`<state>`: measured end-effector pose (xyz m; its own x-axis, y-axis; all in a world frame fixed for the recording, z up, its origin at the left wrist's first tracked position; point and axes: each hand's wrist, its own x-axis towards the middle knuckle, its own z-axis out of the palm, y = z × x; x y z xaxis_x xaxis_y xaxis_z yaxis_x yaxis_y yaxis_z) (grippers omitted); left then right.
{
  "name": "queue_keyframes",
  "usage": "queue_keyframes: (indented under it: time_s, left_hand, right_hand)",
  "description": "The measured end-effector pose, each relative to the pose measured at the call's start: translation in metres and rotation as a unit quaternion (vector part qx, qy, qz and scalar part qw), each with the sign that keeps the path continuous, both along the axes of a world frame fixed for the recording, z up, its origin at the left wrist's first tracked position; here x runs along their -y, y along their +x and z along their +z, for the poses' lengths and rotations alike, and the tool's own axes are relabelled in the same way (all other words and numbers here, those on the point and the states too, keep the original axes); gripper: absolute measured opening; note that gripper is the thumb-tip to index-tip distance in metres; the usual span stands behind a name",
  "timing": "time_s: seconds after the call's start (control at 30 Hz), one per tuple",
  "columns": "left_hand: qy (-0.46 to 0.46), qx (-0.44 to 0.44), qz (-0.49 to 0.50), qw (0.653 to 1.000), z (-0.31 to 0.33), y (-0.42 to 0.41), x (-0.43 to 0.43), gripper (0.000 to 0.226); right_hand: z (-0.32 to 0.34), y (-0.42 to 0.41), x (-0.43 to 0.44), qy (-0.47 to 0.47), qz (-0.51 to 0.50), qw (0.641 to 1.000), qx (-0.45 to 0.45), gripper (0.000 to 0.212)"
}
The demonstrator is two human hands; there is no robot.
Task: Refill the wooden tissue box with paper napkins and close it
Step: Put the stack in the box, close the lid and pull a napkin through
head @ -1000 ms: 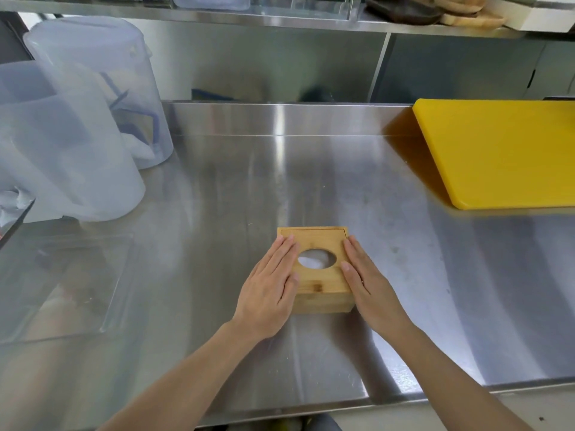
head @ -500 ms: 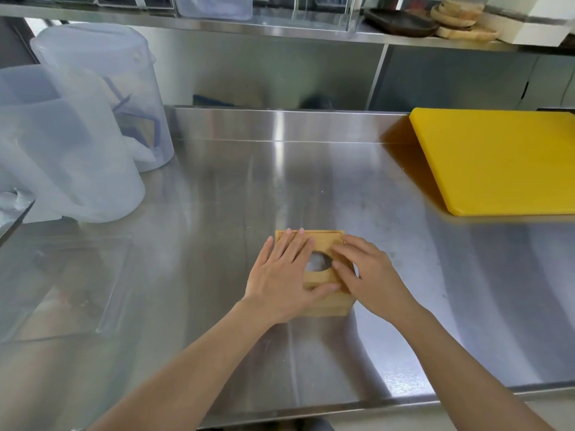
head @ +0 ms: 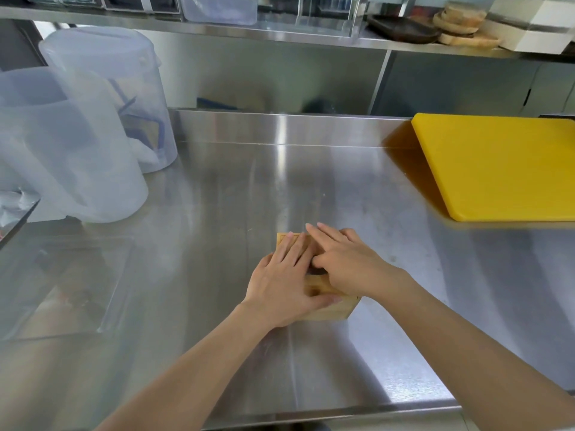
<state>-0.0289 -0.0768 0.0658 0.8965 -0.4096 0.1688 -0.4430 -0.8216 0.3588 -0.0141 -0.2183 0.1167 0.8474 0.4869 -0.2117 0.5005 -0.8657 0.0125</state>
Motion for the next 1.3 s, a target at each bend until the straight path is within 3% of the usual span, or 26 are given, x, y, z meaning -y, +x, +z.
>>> queue_keyframes:
  time_s: [0.43, 0.67, 0.93, 1.17, 1.3]
  left_hand:
    - [-0.007, -0.025, -0.012, 1.000, -0.001, 0.001, -0.001, 0.100]
    - [-0.012, -0.042, -0.013, 0.999, 0.001, 0.000, -0.001, 0.102]
    - [-0.017, -0.055, 0.002, 0.998, 0.003, 0.000, 0.001, 0.103]
    - [-0.008, -0.043, -0.006, 0.999, 0.002, 0.000, -0.001, 0.106]
    - [-0.021, -0.054, 0.007, 0.998, 0.001, 0.000, 0.000, 0.108]
  right_hand:
    - [0.000, 0.009, -0.018, -0.160, -0.034, 0.985, -0.056, 0.035]
    - [0.000, 0.016, -0.023, -0.151, -0.046, 0.986, -0.053, 0.035]
    - [0.003, 0.010, -0.023, -0.052, -0.052, 0.997, 0.012, 0.027]
    - [0.006, 0.014, -0.027, -0.201, -0.048, 0.977, -0.060, 0.041]
    - [0.004, 0.013, -0.027, -0.112, -0.056, 0.992, -0.025, 0.033]
